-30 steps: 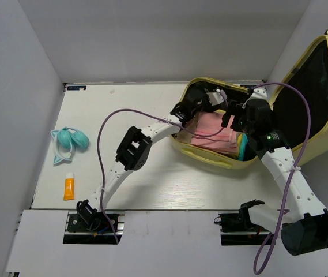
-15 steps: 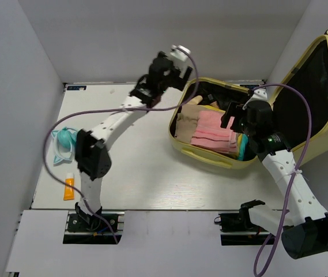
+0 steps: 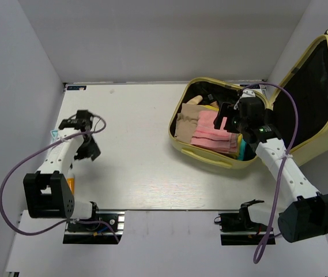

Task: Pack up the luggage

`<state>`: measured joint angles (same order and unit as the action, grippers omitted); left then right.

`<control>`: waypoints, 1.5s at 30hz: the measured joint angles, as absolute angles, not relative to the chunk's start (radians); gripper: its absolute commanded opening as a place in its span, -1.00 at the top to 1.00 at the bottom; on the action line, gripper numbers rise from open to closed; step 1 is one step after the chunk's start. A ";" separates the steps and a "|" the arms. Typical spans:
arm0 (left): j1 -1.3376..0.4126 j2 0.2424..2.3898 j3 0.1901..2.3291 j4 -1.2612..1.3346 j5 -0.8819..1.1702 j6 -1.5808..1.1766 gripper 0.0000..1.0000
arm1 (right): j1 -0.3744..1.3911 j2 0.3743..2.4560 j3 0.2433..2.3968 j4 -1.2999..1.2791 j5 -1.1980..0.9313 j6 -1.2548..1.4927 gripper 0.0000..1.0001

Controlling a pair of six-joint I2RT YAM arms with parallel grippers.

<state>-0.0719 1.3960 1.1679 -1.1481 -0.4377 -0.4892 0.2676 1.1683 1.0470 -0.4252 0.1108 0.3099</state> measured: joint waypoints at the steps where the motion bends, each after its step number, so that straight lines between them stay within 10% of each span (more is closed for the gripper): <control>1: -0.035 1.378 1.099 -1.167 -0.442 -0.499 -0.99 | 0.268 1.178 1.051 -0.427 0.099 0.311 -0.76; 9: 0.336 1.026 0.763 -0.979 -0.427 -0.444 -0.99 | 0.268 1.195 1.052 -0.425 0.049 0.333 -0.76; 20: 0.580 1.242 0.614 -0.645 -0.149 -0.321 -0.96 | 0.268 1.198 1.071 -0.422 0.074 0.340 -0.76; 31: 0.578 1.264 0.559 -0.448 -0.077 -0.254 0.61 | 0.268 1.260 1.102 -0.397 -0.014 0.390 -0.76; 45: 0.068 1.271 0.660 -0.426 0.199 -0.304 0.72 | 0.270 1.253 1.087 -0.403 -0.089 0.353 -0.73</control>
